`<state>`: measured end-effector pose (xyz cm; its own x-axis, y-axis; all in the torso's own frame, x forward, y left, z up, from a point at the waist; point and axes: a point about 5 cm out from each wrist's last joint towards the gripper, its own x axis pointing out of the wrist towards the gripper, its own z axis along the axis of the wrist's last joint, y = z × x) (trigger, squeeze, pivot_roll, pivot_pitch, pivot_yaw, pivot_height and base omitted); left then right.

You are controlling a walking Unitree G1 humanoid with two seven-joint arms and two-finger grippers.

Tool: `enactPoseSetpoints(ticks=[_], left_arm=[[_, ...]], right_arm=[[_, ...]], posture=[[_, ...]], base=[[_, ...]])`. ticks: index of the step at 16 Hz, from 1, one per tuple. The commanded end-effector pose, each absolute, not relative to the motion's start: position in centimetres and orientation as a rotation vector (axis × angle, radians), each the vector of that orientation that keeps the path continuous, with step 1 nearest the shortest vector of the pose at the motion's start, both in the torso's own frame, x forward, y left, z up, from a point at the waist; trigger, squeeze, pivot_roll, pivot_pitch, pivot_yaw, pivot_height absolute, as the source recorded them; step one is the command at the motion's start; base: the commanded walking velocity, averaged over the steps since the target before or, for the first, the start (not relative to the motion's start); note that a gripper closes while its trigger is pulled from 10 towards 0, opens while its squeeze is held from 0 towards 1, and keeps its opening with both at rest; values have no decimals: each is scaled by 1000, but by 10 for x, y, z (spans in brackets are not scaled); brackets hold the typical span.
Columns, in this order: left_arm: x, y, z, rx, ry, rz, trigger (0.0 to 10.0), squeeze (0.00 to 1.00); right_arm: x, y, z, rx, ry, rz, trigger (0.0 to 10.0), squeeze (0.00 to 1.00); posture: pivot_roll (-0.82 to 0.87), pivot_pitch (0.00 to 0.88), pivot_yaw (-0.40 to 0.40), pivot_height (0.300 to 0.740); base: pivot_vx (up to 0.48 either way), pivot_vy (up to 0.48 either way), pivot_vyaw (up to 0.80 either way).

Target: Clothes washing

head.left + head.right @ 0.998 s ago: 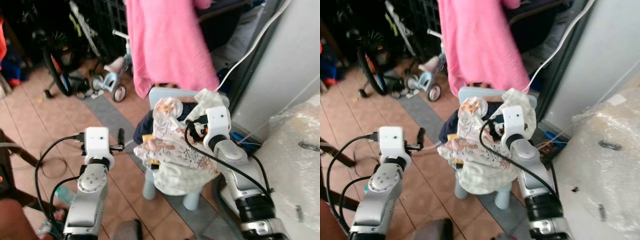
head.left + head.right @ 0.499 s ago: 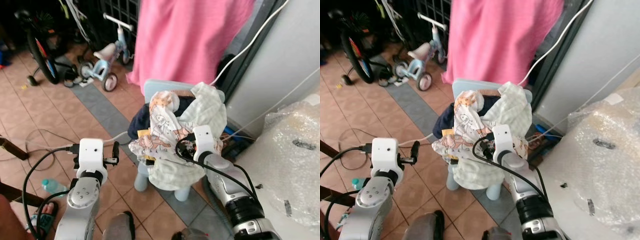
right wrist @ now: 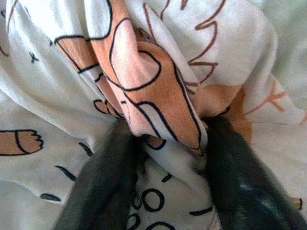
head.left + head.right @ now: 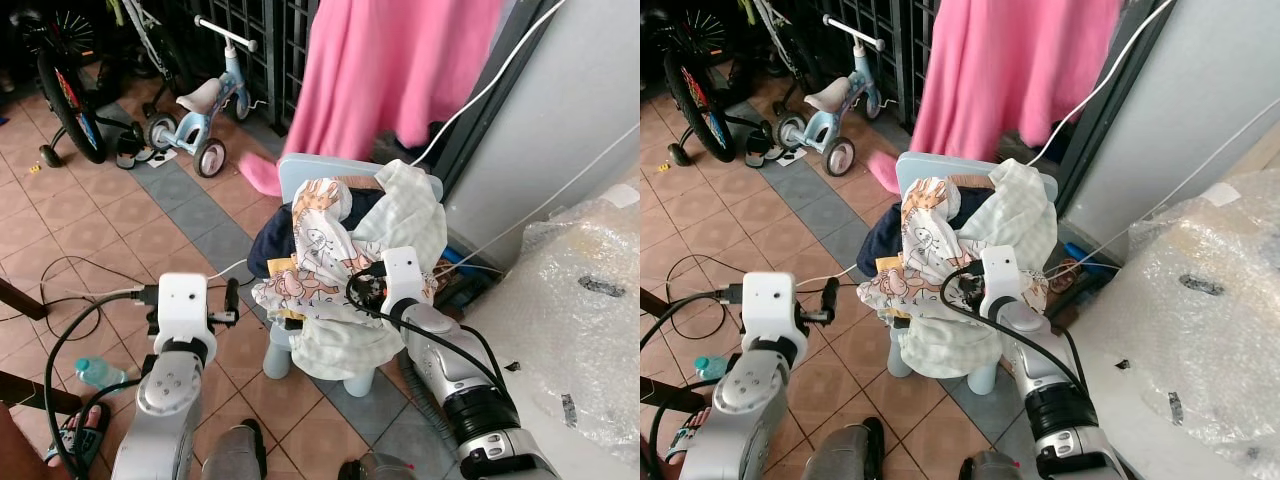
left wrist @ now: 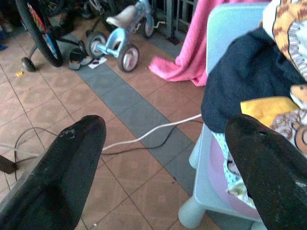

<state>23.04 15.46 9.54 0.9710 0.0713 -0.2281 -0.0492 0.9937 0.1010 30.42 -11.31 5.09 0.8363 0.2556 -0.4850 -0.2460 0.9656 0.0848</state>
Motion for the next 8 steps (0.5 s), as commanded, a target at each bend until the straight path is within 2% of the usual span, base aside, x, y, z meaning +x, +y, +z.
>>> enactPoseSetpoints(ticks=[1, 4, 8], left_arm=[[232, 155, 94, 103, 236, 74, 10000, 0], [238, 155, 95, 105, 222, 78, 10000, 0], [245, 152, 96, 101, 202, 76, 10000, 0]], right_arm=[[305, -116, 50, 33, 520, 249, 0, 0], [307, -116, 55, 56, 497, 238, 0, 0], [312, -112, 79, 186, 358, 249, 0, 0]], posture=[[45, 128, -68, 740], [34, 106, -64, 740], [14, 84, -48, 740]], base=[[0, 0, 0], [0, 0, 0], [0, 0, 0]])
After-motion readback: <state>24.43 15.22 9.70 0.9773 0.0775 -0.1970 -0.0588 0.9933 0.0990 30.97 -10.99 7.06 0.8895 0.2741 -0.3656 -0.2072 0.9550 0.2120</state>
